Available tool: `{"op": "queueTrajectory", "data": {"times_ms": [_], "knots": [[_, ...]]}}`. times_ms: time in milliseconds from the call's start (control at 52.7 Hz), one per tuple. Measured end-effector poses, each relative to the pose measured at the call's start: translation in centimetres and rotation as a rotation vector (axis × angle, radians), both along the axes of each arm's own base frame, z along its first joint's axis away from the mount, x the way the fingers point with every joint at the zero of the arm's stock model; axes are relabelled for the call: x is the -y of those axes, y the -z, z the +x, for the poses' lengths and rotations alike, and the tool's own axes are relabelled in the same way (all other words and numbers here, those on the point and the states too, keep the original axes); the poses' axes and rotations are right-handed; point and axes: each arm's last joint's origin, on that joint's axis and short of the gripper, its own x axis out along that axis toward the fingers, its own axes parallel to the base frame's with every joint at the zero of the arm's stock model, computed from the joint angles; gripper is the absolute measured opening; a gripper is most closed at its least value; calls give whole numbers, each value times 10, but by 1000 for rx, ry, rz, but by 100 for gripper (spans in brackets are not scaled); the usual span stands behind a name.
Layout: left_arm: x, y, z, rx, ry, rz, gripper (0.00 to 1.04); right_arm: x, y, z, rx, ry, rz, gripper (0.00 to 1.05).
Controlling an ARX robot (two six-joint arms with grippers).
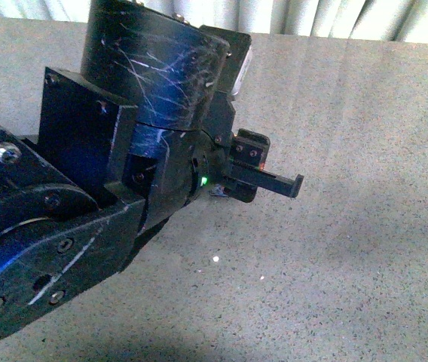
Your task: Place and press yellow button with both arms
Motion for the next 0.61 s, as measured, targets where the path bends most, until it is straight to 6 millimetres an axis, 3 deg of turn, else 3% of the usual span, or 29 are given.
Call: {"op": "queueTrajectory", "data": {"times_ms": [190,285,608], "knots": [[7,2,-5,12,14,-9,35,0,0,0,0,1,0,96],[5,5,-10,3,17,-10,53,0,0,0,0,1,0,96],[-4,4,-30,-18,40,-12,96,0,0,0,0,1,0,96]]}}
